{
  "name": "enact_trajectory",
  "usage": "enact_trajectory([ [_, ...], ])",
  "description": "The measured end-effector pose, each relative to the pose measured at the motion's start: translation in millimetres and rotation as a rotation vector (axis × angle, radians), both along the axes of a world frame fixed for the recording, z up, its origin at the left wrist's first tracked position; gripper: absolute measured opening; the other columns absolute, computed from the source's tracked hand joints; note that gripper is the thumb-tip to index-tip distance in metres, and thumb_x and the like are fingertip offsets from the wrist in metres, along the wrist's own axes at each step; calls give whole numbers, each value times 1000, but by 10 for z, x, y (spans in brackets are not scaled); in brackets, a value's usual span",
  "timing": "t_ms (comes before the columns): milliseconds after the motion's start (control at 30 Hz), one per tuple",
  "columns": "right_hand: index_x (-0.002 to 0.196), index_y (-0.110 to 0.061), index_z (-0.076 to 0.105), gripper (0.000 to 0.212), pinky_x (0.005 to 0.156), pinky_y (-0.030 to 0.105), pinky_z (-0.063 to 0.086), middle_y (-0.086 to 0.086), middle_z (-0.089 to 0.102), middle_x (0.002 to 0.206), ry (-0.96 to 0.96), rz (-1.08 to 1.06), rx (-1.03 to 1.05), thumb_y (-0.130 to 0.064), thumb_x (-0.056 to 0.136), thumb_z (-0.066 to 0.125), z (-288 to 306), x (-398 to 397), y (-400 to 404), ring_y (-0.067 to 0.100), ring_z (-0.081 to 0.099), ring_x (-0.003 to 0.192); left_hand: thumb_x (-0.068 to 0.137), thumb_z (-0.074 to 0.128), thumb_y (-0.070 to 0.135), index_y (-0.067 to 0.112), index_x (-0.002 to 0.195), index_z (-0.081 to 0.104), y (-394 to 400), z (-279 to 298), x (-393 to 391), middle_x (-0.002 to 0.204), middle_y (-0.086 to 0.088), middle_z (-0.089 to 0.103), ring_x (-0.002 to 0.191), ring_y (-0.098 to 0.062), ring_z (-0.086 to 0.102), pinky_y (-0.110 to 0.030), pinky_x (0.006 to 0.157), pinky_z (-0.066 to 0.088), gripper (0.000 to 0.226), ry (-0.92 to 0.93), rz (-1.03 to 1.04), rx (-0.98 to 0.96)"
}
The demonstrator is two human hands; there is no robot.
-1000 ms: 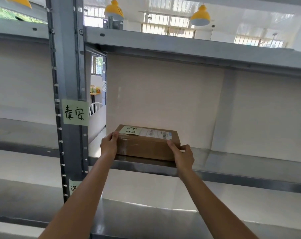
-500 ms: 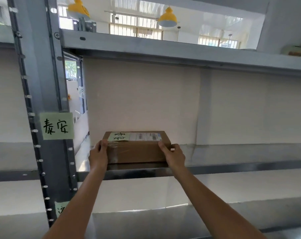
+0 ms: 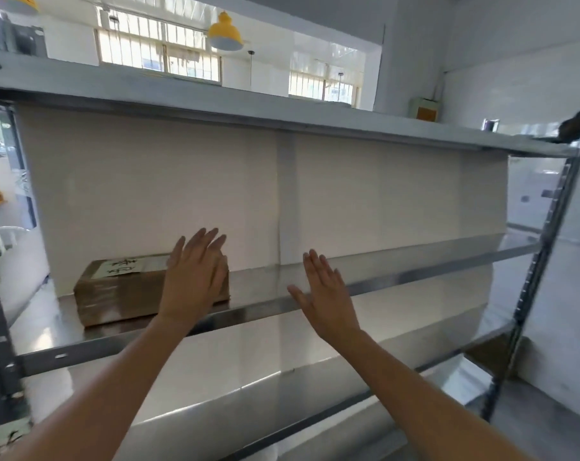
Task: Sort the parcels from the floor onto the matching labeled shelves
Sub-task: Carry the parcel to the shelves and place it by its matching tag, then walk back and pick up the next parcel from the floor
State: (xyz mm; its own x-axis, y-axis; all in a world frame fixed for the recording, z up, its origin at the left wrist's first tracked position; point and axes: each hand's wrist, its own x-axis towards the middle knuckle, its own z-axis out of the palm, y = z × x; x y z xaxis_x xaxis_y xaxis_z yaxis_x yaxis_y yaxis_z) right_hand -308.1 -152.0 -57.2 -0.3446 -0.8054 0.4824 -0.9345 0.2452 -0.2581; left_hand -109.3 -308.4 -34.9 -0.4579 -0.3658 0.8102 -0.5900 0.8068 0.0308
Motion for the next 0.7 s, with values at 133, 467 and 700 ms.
enact_trajectory([
  [133,161,-18,-4,91,121,36,-13,-2,-11,168,137,-182,-55,-70,86,-4,122,-524,576,17,-9,156,102,21,43,8,146,45,442,79,-757,154,-11,42,146,-28,32,-46,122,18,61,-85,-102,31],
  [467,161,-13,2,97,125,42,-6,4,1,170,196,-505,-114,-72,87,-17,154,-1417,2121,19,-2,156,97,1,58,13,157,17,1901,158,-2321,164,-2,6,151,-20,0,-38,122,-1,76,-135,-403,26],
  [700,159,-12,6,84,124,46,0,8,13,168,252,-761,-107,-66,96,-6,182,-1779,3312,24,12,156,96,-5,59,16,157,18,2923,213,-3062,165,-4,11,152,-23,3,-44,124,4,78,-212,-579,-64],
])
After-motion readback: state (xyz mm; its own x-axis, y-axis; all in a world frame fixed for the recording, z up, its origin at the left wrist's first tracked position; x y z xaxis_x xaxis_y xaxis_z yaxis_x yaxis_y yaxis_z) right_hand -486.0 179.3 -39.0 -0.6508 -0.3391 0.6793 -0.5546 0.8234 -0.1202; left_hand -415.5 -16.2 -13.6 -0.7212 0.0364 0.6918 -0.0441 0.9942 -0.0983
